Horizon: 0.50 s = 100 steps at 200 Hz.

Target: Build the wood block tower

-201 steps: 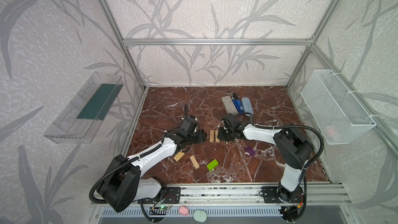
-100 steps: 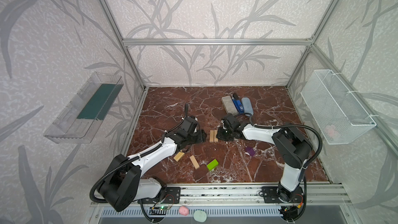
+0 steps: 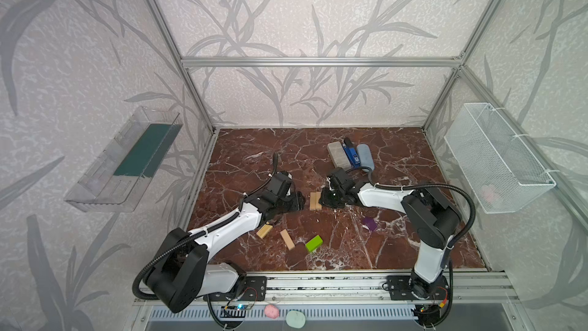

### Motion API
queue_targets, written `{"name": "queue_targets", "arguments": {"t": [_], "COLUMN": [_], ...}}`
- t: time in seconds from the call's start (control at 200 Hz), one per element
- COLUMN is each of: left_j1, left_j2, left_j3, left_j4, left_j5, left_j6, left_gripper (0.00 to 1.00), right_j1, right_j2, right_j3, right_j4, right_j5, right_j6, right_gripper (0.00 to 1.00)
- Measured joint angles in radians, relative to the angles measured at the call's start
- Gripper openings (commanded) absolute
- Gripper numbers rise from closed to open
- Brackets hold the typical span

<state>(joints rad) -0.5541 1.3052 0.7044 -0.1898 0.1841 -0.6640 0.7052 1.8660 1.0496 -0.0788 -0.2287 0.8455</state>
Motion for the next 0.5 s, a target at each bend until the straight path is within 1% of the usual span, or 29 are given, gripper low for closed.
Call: {"name": "queue_targets", "arguments": {"t": [0.5], "left_j1": [0.0], "left_j2": [0.0], "left_j3": [0.0], "left_j4": [-0.001], "left_j5": [-0.003], "left_j6": [0.0], "left_gripper": [0.62], "right_j1": [0.0], "right_j2": [0.0], "right_j3": [0.0], "right_j4": [-0.004], "right_j5": [-0.011], "right_j6": [-0.039], "right_gripper": [0.17]}}
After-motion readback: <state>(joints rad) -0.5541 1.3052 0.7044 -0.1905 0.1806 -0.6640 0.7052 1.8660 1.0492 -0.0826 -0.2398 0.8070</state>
